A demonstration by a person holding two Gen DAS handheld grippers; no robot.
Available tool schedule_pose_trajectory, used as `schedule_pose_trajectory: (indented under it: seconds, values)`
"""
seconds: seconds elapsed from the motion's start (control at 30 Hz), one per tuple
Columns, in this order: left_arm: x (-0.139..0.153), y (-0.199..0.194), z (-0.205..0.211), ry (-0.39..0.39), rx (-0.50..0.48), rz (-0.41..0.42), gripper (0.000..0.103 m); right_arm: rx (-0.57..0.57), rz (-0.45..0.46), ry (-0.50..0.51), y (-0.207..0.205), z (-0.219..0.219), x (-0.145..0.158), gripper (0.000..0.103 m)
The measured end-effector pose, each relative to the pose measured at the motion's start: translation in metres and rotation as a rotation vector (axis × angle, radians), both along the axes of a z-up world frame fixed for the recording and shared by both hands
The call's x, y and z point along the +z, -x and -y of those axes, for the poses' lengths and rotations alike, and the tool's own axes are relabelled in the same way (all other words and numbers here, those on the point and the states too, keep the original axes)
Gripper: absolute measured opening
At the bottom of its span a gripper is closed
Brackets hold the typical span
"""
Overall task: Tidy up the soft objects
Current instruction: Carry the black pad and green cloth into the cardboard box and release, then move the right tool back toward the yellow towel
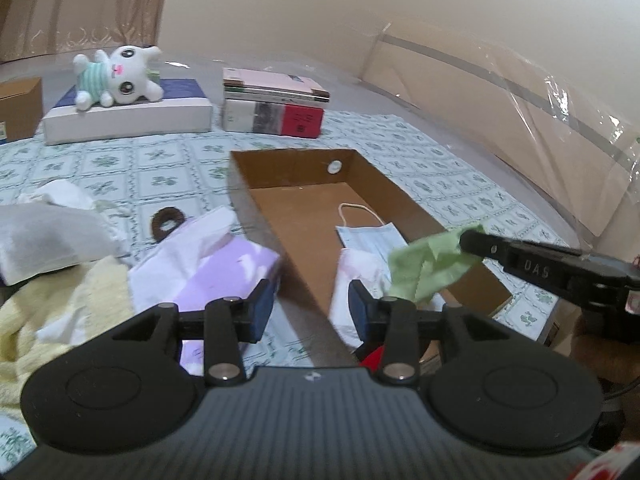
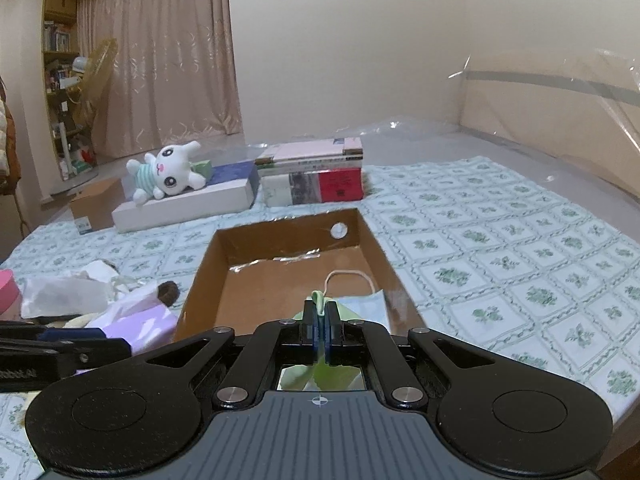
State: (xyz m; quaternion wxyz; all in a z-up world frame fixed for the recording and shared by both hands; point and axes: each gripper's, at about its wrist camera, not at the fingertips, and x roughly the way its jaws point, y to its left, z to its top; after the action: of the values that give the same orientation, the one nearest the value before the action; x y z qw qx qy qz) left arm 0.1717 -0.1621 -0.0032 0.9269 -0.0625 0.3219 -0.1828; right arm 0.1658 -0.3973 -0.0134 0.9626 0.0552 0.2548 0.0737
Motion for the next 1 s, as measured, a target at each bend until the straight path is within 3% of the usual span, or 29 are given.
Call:
schedule_pose_trajectory:
  seconds: [0.17, 0.23, 0.3, 0.33, 0.57, 1.0]
  values:
    - [0.004, 0.010, -0.010, -0.016, 0.013, 0.014, 0.037, 0.004, -0.044, -0.008, 0.002, -0.002, -0.008, 0.003]
    - [0.005, 0.015, -0.015, -0.024, 0.018, 0.019, 0.037, -0.008, -0.040, -0.016, 0.006, -0.001, -0.008, 0.016]
    - [0.007, 0.020, -0.020, -0.035, 0.028, 0.024, 0.037, -0.020, -0.028, -0.021, 0.011, -0.001, -0.007, 0.056]
    - [0.007, 0.023, -0.023, -0.041, 0.033, 0.027, 0.037, -0.027, -0.019, -0.025, 0.014, 0.000, -0.006, 0.060]
    - [0.010, 0.047, -0.050, -0.070, 0.079, 0.039, 0.040, -0.024, -0.011, -0.033, 0.036, -0.009, 0.005, 0.061]
    - [0.010, 0.103, -0.122, -0.151, 0.218, 0.029, 0.051, 0.071, -0.010, -0.048, 0.079, -0.066, 0.018, 0.061]
